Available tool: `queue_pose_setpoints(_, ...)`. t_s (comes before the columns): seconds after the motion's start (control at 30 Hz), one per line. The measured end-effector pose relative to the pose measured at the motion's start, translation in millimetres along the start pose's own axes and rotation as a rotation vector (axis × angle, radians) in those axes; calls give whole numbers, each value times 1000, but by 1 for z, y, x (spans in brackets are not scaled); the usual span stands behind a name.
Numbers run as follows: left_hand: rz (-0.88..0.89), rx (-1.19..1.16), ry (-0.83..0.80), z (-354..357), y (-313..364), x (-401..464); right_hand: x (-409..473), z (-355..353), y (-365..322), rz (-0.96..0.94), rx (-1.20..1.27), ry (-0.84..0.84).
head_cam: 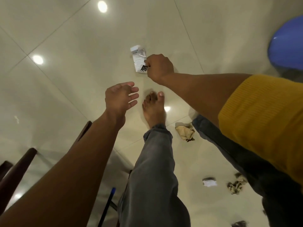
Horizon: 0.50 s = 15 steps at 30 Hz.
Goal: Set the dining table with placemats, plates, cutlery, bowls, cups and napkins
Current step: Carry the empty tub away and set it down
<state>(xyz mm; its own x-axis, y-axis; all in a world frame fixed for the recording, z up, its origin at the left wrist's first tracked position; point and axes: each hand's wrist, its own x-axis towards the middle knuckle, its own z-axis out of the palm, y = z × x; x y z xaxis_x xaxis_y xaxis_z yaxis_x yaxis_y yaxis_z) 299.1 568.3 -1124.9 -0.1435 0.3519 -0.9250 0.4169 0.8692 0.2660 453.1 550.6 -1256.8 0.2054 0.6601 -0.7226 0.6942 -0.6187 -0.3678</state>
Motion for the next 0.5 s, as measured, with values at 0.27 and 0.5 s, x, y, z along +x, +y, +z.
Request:
queue_pose_setpoints(0.27,18,9,-63,33,54,-50,-74,-92,30,58,331,82)
queue_pose_setpoints(0.5,18,255,-362,69,126,-121,-186,-166,39,64,624,145)
